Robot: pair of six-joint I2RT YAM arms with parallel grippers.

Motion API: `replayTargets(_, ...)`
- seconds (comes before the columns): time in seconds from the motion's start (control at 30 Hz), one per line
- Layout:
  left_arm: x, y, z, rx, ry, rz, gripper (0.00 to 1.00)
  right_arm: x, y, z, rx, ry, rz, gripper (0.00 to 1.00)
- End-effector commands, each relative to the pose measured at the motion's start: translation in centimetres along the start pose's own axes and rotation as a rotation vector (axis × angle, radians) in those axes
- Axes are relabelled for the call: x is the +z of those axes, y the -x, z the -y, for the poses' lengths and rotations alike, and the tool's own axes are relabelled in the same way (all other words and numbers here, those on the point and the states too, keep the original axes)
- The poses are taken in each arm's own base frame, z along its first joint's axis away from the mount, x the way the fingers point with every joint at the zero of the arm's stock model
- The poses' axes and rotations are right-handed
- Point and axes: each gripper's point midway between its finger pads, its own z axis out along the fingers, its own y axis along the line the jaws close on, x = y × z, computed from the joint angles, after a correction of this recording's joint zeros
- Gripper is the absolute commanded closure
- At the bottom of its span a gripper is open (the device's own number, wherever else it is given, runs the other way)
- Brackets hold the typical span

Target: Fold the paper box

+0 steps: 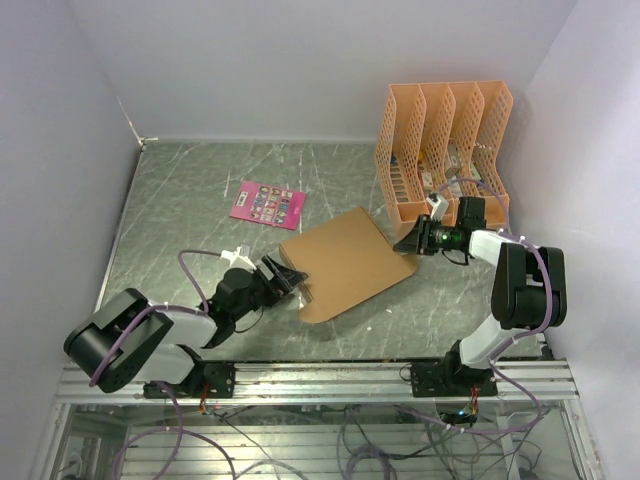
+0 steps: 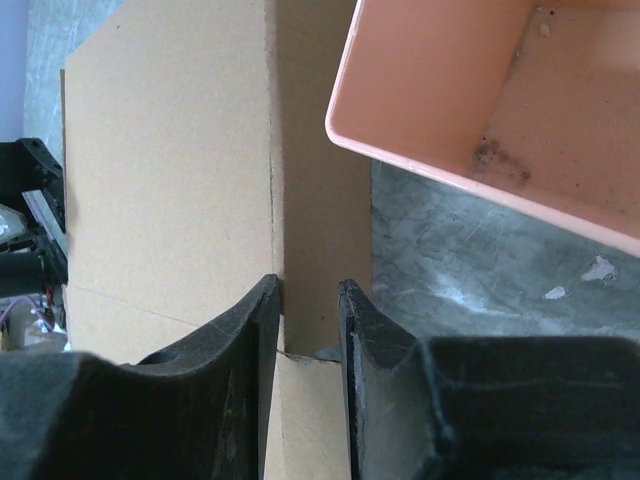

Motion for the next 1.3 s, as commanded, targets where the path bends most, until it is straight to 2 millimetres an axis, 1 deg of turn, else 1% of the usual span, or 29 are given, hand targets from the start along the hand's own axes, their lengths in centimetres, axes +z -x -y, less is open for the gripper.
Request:
replayTargets(0.0,0.8,1.3,2.7,0.026,-0.091,0.063,0.07,-0.4,-4.5,3.8,0.081,-0.159,-0.117,0.74)
replayTargets(0.43,1.5,0.7,2.7,0.02,-0.102,0.047,0.06,-0.8,-4.7,4.8,0.112,-0.183,-0.115,0.75)
replayTargets(0.63,2.4,1.0,4.1,0.024,-0.139,0.054,0.04,-0.8,-4.6,4.8,0.112,-0.178,-0.113,0.75)
replayTargets(0.93,3.4,1.1,5.2,-0.017,-0.194,0.09,0.02,-0.6,-4.9,4.9,0.122,-0.172,-0.124,0.75)
replayTargets(1.0,3.6,1.2,5.9,-0.032,-0.222,0.106,0.04,-0.6,-5.0,4.8,0.122,-0.169,-0.126,0.75)
replayTargets(1.07,3.6,1.3,6.5,-0.046,-0.243,0.12,0.07,-0.7,-4.9,4.7,0.118,-0.164,-0.123,0.74)
replayTargets(1.13,3.6,1.5,7.0,-0.06,-0.256,0.129,0.11,-0.7,-4.6,4.4,0.107,-0.157,-0.115,0.73)
replayTargets(1.27,3.5,1.6,7.4,-0.059,-0.245,0.131,0.22,-1.0,-3.8,3.8,0.077,-0.135,-0.096,0.7)
